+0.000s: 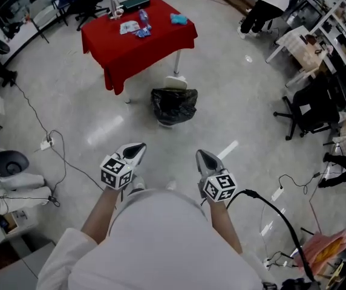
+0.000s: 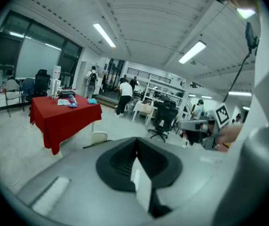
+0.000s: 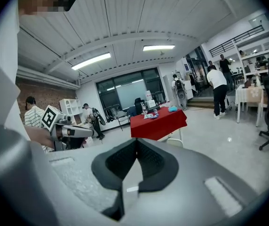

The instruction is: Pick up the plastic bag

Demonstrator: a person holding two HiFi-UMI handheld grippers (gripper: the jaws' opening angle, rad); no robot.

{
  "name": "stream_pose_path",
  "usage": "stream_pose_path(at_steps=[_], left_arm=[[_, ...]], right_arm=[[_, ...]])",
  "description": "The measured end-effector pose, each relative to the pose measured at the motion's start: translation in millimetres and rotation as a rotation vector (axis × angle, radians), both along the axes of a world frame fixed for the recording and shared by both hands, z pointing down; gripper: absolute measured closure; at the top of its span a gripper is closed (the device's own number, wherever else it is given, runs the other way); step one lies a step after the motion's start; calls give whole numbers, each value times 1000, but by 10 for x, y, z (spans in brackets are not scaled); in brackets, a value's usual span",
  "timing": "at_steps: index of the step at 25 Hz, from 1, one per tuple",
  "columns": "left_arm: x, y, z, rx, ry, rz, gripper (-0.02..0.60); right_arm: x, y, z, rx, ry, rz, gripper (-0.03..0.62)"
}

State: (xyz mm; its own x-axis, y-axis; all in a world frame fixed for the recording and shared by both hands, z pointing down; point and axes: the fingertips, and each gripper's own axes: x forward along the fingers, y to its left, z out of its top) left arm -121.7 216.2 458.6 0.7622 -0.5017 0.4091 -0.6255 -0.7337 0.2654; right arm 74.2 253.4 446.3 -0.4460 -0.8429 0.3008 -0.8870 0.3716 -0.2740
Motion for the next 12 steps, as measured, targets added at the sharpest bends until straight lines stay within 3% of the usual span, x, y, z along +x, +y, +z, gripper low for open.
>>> stream_pose_path(at_steps=[12], left_arm=[[405, 158, -18, 17, -15, -37, 577]], right_arm=[[417, 112, 38, 4, 3, -66, 594]])
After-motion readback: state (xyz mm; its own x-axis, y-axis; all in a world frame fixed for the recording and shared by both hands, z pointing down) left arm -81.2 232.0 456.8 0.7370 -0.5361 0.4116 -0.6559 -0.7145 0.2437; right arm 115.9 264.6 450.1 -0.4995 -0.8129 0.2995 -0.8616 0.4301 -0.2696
